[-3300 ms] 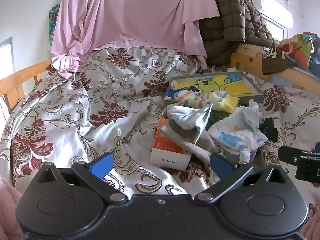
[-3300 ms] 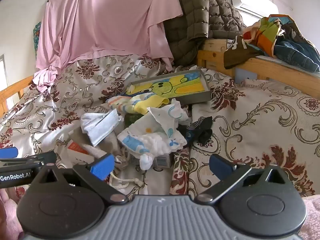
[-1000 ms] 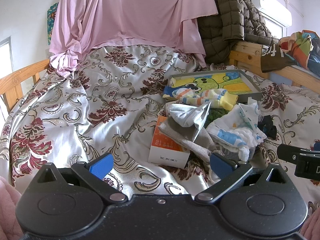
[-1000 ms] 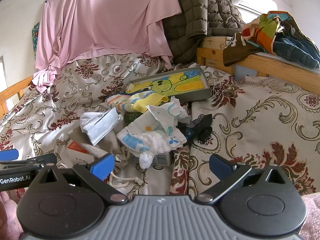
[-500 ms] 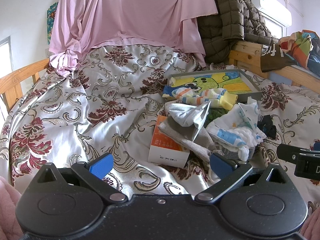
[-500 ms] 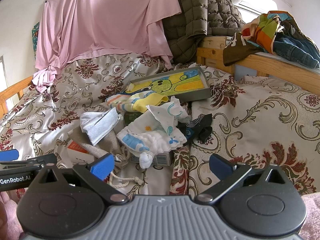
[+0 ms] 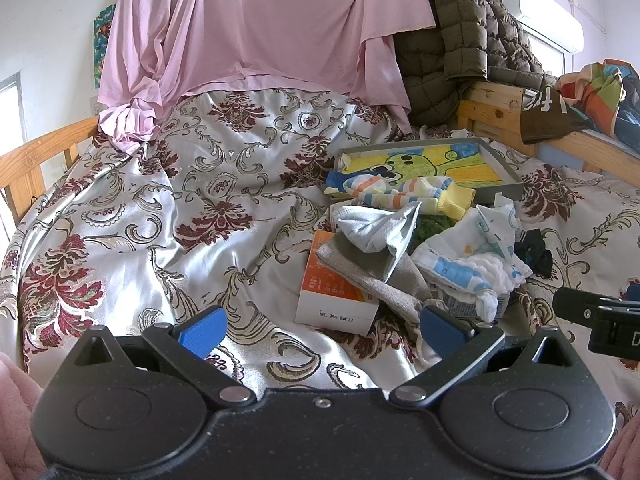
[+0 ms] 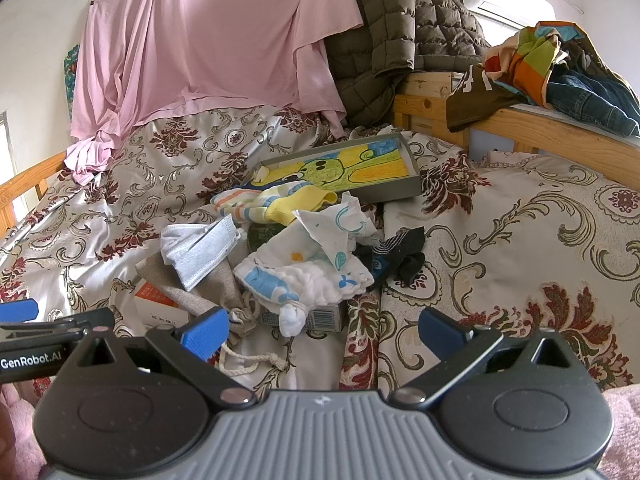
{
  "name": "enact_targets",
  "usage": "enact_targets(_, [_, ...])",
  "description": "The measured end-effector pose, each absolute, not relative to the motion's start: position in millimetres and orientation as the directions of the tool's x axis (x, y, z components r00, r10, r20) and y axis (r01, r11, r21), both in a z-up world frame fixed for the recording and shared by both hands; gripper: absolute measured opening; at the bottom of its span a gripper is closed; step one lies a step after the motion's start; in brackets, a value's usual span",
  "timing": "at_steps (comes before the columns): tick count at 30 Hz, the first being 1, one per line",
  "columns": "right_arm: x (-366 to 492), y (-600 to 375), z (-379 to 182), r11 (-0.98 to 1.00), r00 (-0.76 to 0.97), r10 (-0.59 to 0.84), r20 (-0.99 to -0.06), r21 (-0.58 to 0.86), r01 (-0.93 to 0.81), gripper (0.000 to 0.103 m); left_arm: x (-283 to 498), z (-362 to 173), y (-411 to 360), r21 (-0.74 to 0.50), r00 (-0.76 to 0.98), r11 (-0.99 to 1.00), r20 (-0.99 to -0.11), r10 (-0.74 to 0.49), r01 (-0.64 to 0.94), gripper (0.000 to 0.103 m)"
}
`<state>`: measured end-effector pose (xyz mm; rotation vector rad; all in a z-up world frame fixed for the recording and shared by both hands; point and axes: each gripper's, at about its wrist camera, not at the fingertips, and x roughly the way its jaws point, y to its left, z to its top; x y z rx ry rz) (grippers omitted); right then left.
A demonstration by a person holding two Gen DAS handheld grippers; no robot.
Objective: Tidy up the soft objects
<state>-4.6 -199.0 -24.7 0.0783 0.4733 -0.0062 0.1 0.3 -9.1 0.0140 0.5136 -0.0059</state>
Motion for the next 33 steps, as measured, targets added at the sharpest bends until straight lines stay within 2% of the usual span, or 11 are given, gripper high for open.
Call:
enact_targets(15, [-2.4, -205.4, -20.9, 0.992, 0.900, 0.041, -0.434, 0.125, 0.016, 0.103, 4.0, -8.0, -2.4, -0.029, 0.880, 0.999, -0.474, -0.040, 0.030, 0.102])
enact_targets(21, [16.4, -209.0, -18.0, 0.992, 0.903, 0.078, -0.423, 0.127, -0.027, 0.103, 28.7, -2.3, 6.8, -0.062, 0.857, 0.996, -0.508, -0.082, 0.059, 0.102])
enact_targets(29, [47.7, -199.4, -20.8, 0.984, 0.898, 0.162, -0.408, 0.004, -0.176, 0.103, 78.0, 0.5, 19.0, -0.049, 0.804, 0.994, -0.585, -0.111, 0.102, 0.102])
enact_targets(33, [57.3, -195.4, -25.0, 0.973, 0.889, 0.222, -0.401, 0.030, -0.229, 0.103, 99.9, 2.4, 25.1, -0.044, 0.787, 0.990, -0.602, -0.134, 0.134, 0.102])
